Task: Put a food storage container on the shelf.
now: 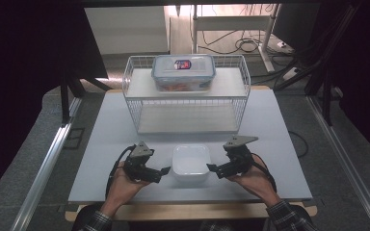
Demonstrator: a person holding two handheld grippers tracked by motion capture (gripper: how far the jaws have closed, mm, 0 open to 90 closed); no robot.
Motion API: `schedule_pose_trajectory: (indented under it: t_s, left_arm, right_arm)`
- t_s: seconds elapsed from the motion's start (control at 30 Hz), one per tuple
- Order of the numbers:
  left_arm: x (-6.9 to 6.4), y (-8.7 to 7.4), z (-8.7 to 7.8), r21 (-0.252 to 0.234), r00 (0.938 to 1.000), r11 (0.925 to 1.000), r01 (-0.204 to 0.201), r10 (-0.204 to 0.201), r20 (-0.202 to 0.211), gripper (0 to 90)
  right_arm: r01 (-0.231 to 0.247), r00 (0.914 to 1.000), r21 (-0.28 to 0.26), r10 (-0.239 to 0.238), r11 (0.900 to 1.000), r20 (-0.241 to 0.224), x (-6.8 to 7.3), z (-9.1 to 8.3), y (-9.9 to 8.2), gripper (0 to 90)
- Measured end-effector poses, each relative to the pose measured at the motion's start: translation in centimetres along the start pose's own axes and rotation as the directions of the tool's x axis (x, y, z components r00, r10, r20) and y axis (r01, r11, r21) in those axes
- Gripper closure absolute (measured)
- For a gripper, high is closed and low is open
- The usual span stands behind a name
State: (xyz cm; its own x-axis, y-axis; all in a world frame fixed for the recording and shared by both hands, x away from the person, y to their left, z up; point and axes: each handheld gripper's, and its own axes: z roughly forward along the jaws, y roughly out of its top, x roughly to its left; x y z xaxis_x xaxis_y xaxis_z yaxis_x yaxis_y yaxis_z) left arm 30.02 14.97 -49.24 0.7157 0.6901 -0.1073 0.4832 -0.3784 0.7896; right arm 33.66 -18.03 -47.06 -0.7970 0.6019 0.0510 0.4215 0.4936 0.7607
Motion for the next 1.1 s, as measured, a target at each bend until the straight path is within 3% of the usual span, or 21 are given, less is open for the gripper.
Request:
schedule_pose_trajectory:
  t_s: [0.17,0.37,0.53,0.6,0.67,0.7,0.73,0.77,0.83,0.9,1.0,1.1]
  left_arm:
    - [0.3,1.6,0.6,-0.013,1.0,0.9999,-0.002,0.002,0.007,13.2]
    - [0.3,2.9,2.4,0.008,0.9997,0.9999,-0.012,0.012,0.02,14.2]
    - [0.5,2.5,4.1,0.065,0.9956,0.9977,0.018,-0.024,0.09,9.3]
    - [0.8,2.2,4.5,0.064,0.9882,0.9961,0.061,-0.07,0.136,7.4]
    - [1.0,1.9,4.8,0.069,0.977,0.9922,0.103,-0.114,0.18,7.4]
    - [1.0,1.8,5.0,0.075,0.9695,0.9895,0.123,-0.136,0.204,7.6]
    - [1.0,1.7,5.2,0.084,0.9562,0.9861,0.143,-0.16,0.245,8.5]
    - [0.8,1.6,5.2,0.093,0.9488,0.9832,0.157,-0.176,0.262,11.5]
    - [0.4,1.5,4.9,0.097,0.9523,0.9837,0.151,-0.171,0.252,12.4]
    - [0.3,1.4,4.3,0.108,0.9506,0.9816,0.157,-0.18,0.253,17.2]
    - [0.3,0.7,3.3,0.093,0.9401,0.976,0.197,-0.215,0.265,32.1]
    - [0.3,0.5,2.4,0.077,0.9417,0.9745,0.211,-0.224,0.251,48.7]
  right_arm:
    - [0.006,0.9997,0.016,-0.005,0.9999,-0.026,0.0,0.4,0.7,12.6]
    - [0.001,0.9989,0.045,0.001,0.999,-0.047,-0.2,1.5,1.6,18.1]
    - [-0.029,0.9967,0.092,0.035,0.9953,-0.073,-0.5,2.7,1.4,19.0]
    - [-0.06,0.993,0.096,0.069,0.9936,-0.096,-0.6,2.8,1.2,19.0]
    - [-0.087,0.9869,0.11,0.101,0.9901,-0.126,-0.8,3.0,1.1,19.1]
    - [-0.111,0.9816,0.119,0.127,0.9868,-0.142,-0.9,3.1,1.0,20.2]
    - [-0.133,0.9744,0.127,0.154,0.9829,-0.164,-1.0,3.2,0.9,22.7]
    - [-0.152,0.9648,0.133,0.176,0.9794,-0.196,-1.0,3.3,0.8,24.0]
    - [-0.167,0.9602,0.147,0.195,0.9749,-0.2,-0.9,3.2,0.7,24.5]
    - [-0.185,0.957,0.162,0.215,0.9694,-0.195,-0.7,2.8,0.6,29.7]
    - [-0.226,0.9506,0.155,0.253,0.9616,-0.18,-0.7,2.0,0.5,44.9]
    - [-0.27,0.9383,0.149,0.295,0.9513,-0.181,-0.9,1.5,0.2,54.1]
